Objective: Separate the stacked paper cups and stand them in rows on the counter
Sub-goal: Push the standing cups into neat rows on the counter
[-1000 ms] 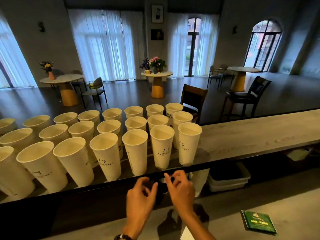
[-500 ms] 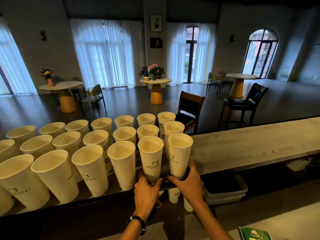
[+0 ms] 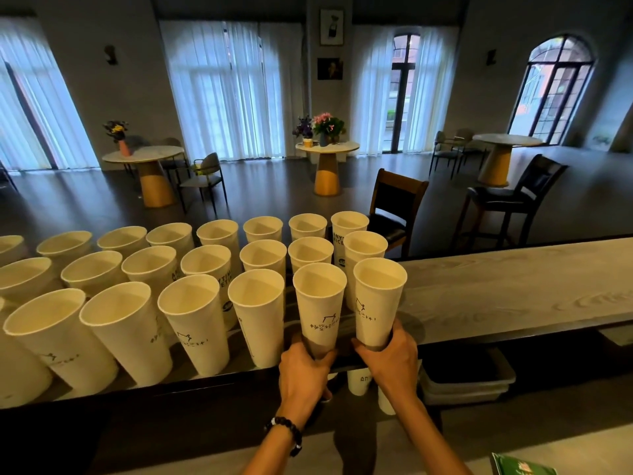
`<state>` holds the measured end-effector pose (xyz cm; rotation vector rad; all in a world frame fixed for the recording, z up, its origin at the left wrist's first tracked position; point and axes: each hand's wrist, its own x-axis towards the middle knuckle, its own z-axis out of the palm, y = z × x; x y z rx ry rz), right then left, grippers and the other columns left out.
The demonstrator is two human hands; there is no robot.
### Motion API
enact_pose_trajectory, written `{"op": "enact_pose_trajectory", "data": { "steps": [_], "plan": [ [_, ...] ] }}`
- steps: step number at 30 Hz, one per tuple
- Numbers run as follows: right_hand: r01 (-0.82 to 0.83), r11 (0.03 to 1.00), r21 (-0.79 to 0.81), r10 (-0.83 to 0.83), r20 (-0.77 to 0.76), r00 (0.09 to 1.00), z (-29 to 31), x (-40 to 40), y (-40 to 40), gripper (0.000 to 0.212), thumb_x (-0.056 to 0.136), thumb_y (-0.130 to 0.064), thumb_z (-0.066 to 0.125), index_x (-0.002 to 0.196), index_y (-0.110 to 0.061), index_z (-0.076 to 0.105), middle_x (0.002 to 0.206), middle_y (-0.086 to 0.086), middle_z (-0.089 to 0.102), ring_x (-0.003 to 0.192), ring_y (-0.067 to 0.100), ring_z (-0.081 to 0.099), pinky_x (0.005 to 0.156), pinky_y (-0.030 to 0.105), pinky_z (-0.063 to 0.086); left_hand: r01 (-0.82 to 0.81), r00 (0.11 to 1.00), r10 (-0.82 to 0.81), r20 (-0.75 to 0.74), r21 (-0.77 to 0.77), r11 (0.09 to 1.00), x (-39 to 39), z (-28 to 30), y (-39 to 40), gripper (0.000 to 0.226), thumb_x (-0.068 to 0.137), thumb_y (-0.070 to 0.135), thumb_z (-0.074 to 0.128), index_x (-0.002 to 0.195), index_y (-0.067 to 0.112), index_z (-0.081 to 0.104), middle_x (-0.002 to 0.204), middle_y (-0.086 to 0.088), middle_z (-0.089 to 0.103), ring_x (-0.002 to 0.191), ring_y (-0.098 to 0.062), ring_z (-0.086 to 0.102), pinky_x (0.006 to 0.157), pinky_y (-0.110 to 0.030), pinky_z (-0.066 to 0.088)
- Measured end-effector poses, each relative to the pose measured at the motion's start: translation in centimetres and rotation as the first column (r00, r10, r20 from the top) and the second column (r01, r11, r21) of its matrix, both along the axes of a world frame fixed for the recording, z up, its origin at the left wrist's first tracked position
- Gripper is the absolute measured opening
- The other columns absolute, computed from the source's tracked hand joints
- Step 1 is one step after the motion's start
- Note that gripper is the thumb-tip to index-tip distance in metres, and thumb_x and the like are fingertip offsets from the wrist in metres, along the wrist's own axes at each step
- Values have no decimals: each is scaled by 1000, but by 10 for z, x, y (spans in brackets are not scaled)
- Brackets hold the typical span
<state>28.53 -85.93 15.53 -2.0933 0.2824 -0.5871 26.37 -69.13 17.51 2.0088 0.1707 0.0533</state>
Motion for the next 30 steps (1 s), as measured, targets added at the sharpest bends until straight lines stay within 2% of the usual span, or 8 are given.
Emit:
{"op": "enact_pose_trajectory", "data": {
  "steps": [4, 8, 13, 20, 24, 30],
  "plan": [
    [-17, 1000, 3, 17, 0, 1000, -1, -4, -1, 74, 55, -52, 84, 117, -27, 54, 113, -1, 66, 108, 21, 62, 86, 47, 57, 1, 1000, -1, -22, -3, 1000, 0, 0, 0, 47, 84, 32, 77, 119, 20, 47, 110, -6, 67, 45, -21, 69, 43, -30, 56],
    [-39, 999, -3, 39, -8, 999, -1, -6, -2, 76, 55, -56, 81, 119, -27, 54, 115, -1, 66, 109, 21, 62, 86, 48, 57, -6, 1000, 6, -20, 14, 1000, 0, -4, 0, 52, 83, 34, 78, 122, 22, 47, 109, -4, 67, 49, -19, 70, 46, -32, 59],
    [-45, 999, -7, 45, -23, 999, 2, -8, -2, 73, 56, -48, 87, 117, -25, 54, 114, 1, 67, 108, 21, 63, 85, 47, 57, 6, 999, -5, -35, 17, 1000, -1, -1, 1, 48, 84, 33, 77, 121, 22, 47, 107, -4, 67, 50, -19, 71, 48, -35, 60],
    [-24, 1000, -18, 24, -25, 999, 5, -12, -2, 70, 54, -45, 88, 113, -21, 57, 106, 1, 66, 99, 18, 64, 78, 35, 57, 10, 1000, -9, -17, 48, 999, -3, 3, 2, 48, 83, 34, 78, 120, 23, 49, 113, -2, 66, 53, -20, 72, 49, -36, 61],
    [-24, 999, -25, 24, -15, 1000, 2, -14, -4, 69, 53, -54, 83, 110, -23, 59, 103, -3, 64, 98, 16, 63, 78, 39, 59, 12, 999, -10, -34, 54, 998, -2, 4, 2, 49, 84, 33, 78, 121, 21, 49, 115, -6, 66, 51, -20, 71, 47, -34, 60],
    [-3, 999, -43, 3, -12, 1000, -3, -19, -10, 79, 51, -69, 73, 113, -24, 58, 110, -2, 64, 102, 15, 63, 80, 41, 59, 15, 999, -13, -43, 44, 999, -2, 2, 2, 50, 86, 31, 76, 126, 19, 50, 112, -6, 66, 50, -19, 70, 48, -33, 60]
  ]
}}
